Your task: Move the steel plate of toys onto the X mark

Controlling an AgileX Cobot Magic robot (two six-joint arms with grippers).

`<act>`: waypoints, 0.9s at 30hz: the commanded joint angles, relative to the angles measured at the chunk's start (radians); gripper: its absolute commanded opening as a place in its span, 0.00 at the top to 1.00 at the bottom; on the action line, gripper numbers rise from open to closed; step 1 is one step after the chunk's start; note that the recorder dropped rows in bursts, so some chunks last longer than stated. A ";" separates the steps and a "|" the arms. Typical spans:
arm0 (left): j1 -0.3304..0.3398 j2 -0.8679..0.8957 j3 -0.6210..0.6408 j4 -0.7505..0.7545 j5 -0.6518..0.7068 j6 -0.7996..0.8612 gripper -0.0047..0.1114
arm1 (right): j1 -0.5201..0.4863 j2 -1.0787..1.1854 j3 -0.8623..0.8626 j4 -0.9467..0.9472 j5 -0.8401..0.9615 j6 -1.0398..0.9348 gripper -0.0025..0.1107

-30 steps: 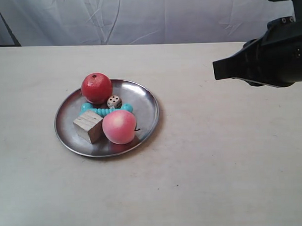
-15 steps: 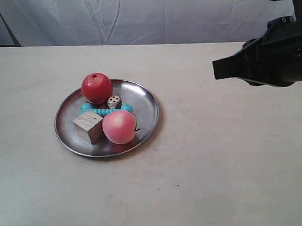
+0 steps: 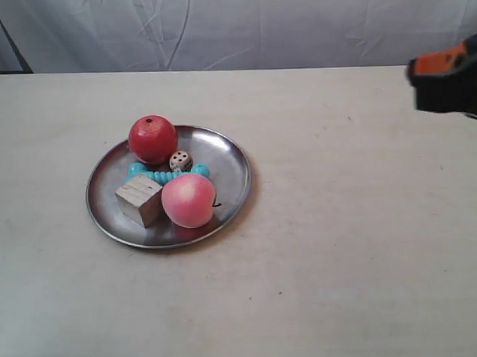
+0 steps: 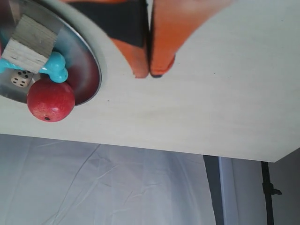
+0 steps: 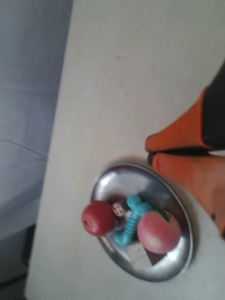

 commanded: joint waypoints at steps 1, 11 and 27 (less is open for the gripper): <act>0.007 -0.006 0.004 -0.007 -0.016 -0.001 0.96 | -0.157 -0.220 0.201 -0.017 -0.133 -0.003 0.98; 0.007 -0.006 0.004 -0.007 -0.016 -0.001 0.96 | -0.322 -0.653 0.545 -0.011 -0.174 -0.003 0.98; 0.007 -0.006 0.004 -0.007 -0.016 -0.001 0.96 | -0.322 -0.695 0.740 0.008 -0.231 -0.003 0.98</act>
